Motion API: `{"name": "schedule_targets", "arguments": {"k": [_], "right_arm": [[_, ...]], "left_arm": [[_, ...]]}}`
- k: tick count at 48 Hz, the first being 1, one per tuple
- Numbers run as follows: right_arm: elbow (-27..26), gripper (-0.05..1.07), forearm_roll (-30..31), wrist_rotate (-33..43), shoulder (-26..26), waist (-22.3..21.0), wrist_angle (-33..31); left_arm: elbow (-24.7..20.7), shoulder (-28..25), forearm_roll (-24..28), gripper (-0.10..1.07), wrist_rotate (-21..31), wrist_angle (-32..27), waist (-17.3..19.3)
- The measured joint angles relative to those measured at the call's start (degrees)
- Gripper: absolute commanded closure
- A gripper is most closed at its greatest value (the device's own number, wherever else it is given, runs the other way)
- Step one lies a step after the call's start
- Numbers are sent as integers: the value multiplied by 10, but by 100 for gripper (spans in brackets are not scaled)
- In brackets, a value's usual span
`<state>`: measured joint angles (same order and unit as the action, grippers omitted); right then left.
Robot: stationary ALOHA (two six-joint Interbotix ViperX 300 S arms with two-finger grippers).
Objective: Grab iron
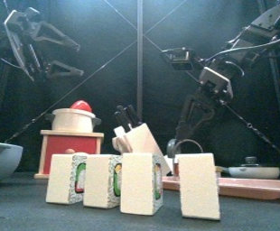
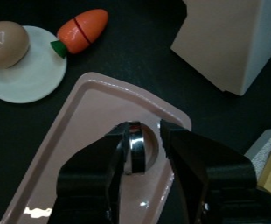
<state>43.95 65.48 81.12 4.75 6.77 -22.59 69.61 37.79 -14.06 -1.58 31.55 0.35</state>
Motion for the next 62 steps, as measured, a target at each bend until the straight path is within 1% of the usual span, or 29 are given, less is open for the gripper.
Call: {"name": "schedule_targets", "arguments": {"k": [5,8,15,19,24,29,35,43,56,62], "right_arm": [[0,28,-5,1,4,13,-18],[1,28,-16,0,18,33,-43],[7,28,-56,-3,60,92,-95],[13,28,-88,-3,80,134,-119],[20,28,-129,-2,105,188,-127],[28,28,-169,-2,119,238,-131],[40,28,-219,-3,120,279,-142],[61,28,-256,-2,120,301,-153],[63,29,-268,-1,119,326,-145],[64,29,-272,-2,119,330,-144]], "left_arm": [[1,0,0,-5,1,0,0],[1,0,-1,-5,1,0,0],[1,0,-2,-5,0,0,0],[1,0,-2,-5,1,0,0],[1,0,-2,-5,1,0,0],[1,0,-3,-5,0,0,0],[1,0,-2,-5,0,0,0],[1,0,-3,-5,1,0,0],[3,0,-3,-5,0,-1,0],[3,0,-3,-5,1,-1,0]]}}
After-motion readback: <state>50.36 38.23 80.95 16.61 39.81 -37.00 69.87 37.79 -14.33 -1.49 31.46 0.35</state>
